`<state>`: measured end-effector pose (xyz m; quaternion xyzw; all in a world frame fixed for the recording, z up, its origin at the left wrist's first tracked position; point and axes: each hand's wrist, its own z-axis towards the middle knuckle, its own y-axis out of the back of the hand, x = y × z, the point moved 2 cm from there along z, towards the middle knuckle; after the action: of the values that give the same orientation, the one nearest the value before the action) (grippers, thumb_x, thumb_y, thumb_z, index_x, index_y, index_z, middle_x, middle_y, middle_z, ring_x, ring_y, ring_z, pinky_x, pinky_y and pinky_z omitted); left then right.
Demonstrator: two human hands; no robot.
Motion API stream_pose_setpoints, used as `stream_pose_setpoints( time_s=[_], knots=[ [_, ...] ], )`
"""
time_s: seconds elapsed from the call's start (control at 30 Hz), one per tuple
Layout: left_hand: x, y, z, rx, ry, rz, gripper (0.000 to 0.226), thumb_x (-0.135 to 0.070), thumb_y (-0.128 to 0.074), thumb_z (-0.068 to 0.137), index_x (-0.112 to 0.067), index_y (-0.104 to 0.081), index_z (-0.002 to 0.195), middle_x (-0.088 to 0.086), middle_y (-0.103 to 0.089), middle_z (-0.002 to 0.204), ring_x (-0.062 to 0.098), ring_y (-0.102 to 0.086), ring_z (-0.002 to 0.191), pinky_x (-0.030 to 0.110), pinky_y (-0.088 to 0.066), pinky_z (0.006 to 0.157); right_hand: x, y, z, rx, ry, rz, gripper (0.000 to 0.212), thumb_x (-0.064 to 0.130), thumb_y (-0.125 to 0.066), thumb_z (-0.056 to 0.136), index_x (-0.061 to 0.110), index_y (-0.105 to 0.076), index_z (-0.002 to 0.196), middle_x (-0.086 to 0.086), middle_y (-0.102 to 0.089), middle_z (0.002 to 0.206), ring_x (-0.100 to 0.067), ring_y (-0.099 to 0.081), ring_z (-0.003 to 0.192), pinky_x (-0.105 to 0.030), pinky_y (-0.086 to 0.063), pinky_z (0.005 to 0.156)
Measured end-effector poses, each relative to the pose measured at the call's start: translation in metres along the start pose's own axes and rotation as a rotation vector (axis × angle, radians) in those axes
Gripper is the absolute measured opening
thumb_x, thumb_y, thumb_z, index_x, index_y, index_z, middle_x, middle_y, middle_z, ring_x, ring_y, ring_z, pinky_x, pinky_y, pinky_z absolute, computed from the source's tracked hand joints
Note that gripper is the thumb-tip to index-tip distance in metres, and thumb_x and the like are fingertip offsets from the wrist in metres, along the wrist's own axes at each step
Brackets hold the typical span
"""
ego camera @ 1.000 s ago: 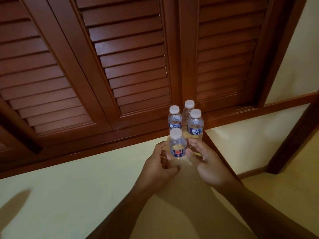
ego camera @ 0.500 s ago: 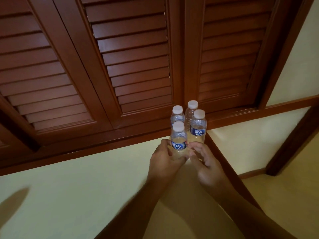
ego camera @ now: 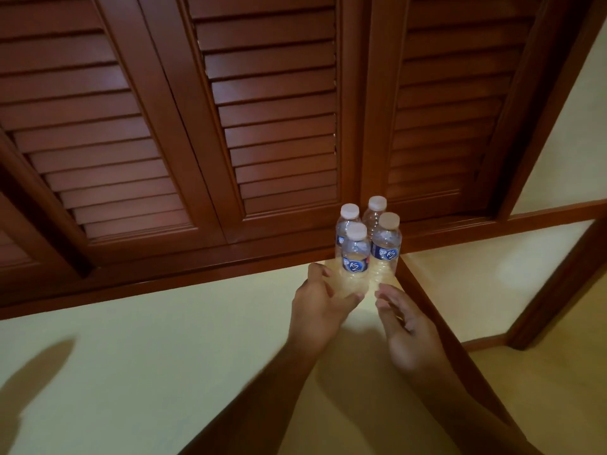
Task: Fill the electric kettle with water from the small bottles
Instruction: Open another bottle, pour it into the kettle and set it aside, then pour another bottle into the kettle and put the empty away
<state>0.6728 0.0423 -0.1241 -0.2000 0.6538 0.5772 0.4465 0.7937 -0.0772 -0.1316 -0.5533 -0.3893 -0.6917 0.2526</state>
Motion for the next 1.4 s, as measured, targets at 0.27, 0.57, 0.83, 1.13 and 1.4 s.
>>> stream_pose_setpoints(
  time_s=[0.27, 0.57, 0.83, 1.13, 1.4],
  knots=[
    [0.071, 0.129, -0.133, -0.132, -0.041, -0.055, 0.031, -0.011, -0.055, 0.096, -0.035, -0.059, 0.116, -0.018, -0.072, 0.101, 0.007, -0.07, 0.092, 0.025, -0.056, 0.08, 0.04, -0.093, -0.09, 0.451, 0.444, -0.234, 0.037, 0.035, -0.051, 0.102, 0.031, -0.057, 0.138, 0.023, -0.057, 0.136, 0.007, -0.049, 0.128, -0.013, -0.036, 0.107],
    [0.15, 0.28, -0.345, -0.607, 0.095, 0.206, 0.044, -0.015, -0.06, 0.102, -0.032, -0.06, 0.142, -0.026, -0.063, 0.135, -0.003, -0.06, 0.127, 0.013, -0.047, 0.101, 0.114, -0.254, -0.229, 0.927, 0.764, -0.062, 0.044, 0.032, -0.048, 0.102, 0.029, -0.049, 0.146, 0.025, -0.052, 0.141, 0.005, -0.045, 0.134, -0.009, -0.033, 0.106],
    [0.19, 0.397, -0.479, -0.874, 0.281, 0.303, 0.047, -0.012, -0.061, 0.102, -0.03, -0.057, 0.146, -0.016, -0.063, 0.135, -0.006, -0.057, 0.127, 0.012, -0.048, 0.098, 0.164, -0.37, -0.371, 1.161, 0.918, 0.067, 0.044, 0.033, -0.046, 0.105, 0.026, -0.048, 0.148, 0.017, -0.049, 0.148, 0.006, -0.04, 0.138, -0.014, -0.035, 0.11],
    [0.297, 0.55, -0.475, -0.928, 0.287, 0.262, 0.038, -0.023, -0.059, 0.103, -0.029, -0.06, 0.141, -0.009, -0.068, 0.125, 0.006, -0.064, 0.113, 0.04, -0.058, 0.093, 0.208, -0.53, -0.451, 0.98, 1.023, -0.255, 0.049, 0.036, -0.042, 0.104, 0.018, -0.04, 0.15, 0.002, -0.044, 0.152, -0.009, -0.035, 0.14, -0.009, -0.014, 0.11],
    [0.335, 0.653, -0.4, -0.863, 0.196, 0.561, 0.054, -0.044, -0.059, 0.103, -0.024, -0.044, 0.152, 0.007, -0.066, 0.127, 0.025, -0.066, 0.108, 0.039, -0.057, 0.081, 0.19, -0.602, -0.467, 0.955, 0.939, -0.864, 0.071, 0.056, -0.01, 0.103, 0.014, 0.0, 0.16, -0.006, 0.001, 0.17, -0.018, 0.007, 0.156, -0.042, 0.003, 0.126]
  ],
)
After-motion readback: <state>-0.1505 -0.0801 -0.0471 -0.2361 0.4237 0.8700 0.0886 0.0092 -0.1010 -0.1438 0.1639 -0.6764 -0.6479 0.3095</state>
